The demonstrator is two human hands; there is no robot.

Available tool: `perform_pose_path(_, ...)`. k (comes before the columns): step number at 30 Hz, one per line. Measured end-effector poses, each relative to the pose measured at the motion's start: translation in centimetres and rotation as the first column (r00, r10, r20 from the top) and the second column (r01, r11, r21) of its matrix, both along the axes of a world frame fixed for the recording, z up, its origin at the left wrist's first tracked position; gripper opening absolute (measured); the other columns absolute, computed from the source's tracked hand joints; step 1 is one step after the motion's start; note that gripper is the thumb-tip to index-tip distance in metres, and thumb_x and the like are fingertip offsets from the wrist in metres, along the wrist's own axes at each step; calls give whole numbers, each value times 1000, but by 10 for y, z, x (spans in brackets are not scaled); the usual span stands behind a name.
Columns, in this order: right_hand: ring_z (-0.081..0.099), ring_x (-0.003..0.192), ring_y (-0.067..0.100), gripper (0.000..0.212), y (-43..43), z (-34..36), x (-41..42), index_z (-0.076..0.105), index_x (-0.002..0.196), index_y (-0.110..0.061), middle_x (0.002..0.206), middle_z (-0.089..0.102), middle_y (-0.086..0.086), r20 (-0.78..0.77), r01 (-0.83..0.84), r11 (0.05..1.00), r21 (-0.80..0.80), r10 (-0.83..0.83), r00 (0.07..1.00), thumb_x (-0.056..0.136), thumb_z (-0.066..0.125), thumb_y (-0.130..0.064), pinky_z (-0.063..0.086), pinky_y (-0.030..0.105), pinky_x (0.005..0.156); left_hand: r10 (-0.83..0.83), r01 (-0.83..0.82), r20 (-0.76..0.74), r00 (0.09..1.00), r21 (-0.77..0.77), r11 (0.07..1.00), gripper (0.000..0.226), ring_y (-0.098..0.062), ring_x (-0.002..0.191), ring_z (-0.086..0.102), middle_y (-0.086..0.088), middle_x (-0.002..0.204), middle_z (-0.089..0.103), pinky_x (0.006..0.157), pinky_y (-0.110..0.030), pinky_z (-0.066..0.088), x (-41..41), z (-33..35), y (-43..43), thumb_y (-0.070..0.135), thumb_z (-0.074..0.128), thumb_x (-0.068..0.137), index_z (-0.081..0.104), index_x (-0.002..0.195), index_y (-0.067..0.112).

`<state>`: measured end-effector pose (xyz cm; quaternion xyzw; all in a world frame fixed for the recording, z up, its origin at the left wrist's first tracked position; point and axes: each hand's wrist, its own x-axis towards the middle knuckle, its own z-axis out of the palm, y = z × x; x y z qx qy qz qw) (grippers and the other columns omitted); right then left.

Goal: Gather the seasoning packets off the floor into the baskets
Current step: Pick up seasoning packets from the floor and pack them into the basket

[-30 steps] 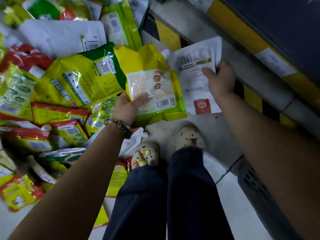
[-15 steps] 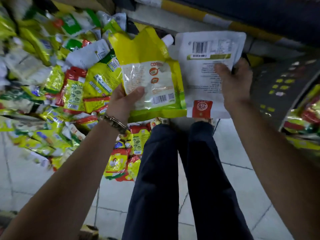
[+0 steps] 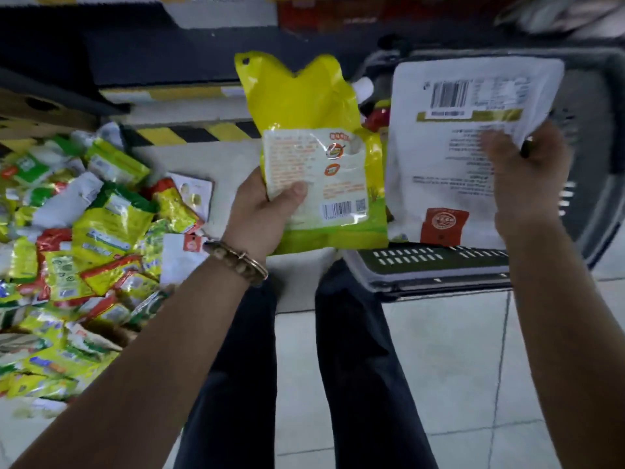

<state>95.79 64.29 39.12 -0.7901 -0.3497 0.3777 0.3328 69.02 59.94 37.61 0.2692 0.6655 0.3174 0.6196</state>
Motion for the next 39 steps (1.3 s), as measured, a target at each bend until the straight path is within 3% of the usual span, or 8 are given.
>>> perform_pose_path(5, 68, 91, 10, 13, 0, -32, 111, 57, 89, -29, 97, 69, -7, 32, 144, 988, -53, -142, 989, 84, 63, -18, 57, 37, 83, -106, 108, -165, 981, 7, 994, 29, 1, 80, 59, 3, 100, 65, 65, -3, 43, 118, -34, 11, 16, 66, 85, 63, 112, 7)
perform_pose_path(10, 68, 94, 21, 19, 25, -100, 180, 65, 98, -12, 101, 69, 4, 75, 4, 987, -161, 8, 997, 82, 63, -22, 56, 46, 82, -144, 134, -235, 961, -61, 989, 44, -14, 99, 62, -3, 111, 66, 76, -13, 44, 184, -89, 30, 21, 70, 81, 60, 120, 5)
perform_pose_path(14, 64, 96, 14, 34, 45, -141, 192, 59, 116, -7, 111, 66, 3, 67, -70, 967, -246, 89, 994, 85, 64, -21, 56, 31, 83, -156, 119, -252, 955, -154, 981, 43, -19, 94, 63, -7, 109, 66, 81, -29, 52, 201, -127, 48, 24, 71, 79, 61, 116, 3)
perform_pose_path(18, 55, 110, 14, 45, 52, -164, 179, 45, 130, -9, 123, 55, 0, 162, 41, 978, -206, -8, 987, 88, 58, -17, 46, 10, 83, -212, 115, -355, 910, -274, 955, 52, -16, 104, 57, -2, 118, 59, 80, -23, 45, 197, -148, 52, 25, 68, 83, 49, 128, 7)
perform_pose_path(22, 17, 144, 28, 65, 43, -164, 154, 20, 149, -17, 157, 17, 12, 566, -79, 924, -373, 295, 770, 91, 49, -25, 12, 43, 116, -344, 297, -667, 661, -188, 936, 89, -32, 136, 28, -17, 149, 23, 108, -36, 30, 197, -145, 42, 27, 71, 77, 18, 148, 13)
perform_pose_path(27, -9, 145, 35, 65, 18, -183, 138, 6, 152, -29, 159, -8, 13, 423, -552, 590, -589, 807, 411, 96, 35, -47, -9, 61, 110, -631, 746, -718, 294, -239, 621, 99, -27, 145, -10, -10, 157, -14, 117, -47, 6, 206, -151, 54, 50, 62, 82, -2, 150, 19)
perform_pose_path(34, -14, 143, 39, 70, 24, -185, 131, -11, 150, -28, 157, -17, 16, 364, -495, 476, -727, 878, 310, 96, 23, -57, -8, 64, 108, -740, 755, -659, 138, -414, 509, 118, -30, 144, -15, -11, 155, -21, 114, -51, 3, 214, -171, 68, 78, 51, 69, -13, 149, 18)
perform_pose_path(39, -19, 142, 38, 87, 41, -169, 131, -11, 150, -31, 155, -25, 15, 205, -519, 348, -781, 928, 312, 90, 48, -54, -8, 62, 109, -785, 753, -609, 113, -463, 468, 118, -30, 143, -16, -11, 155, -23, 114, -52, 3, 215, -166, 76, 70, 59, 72, -15, 148, 18)
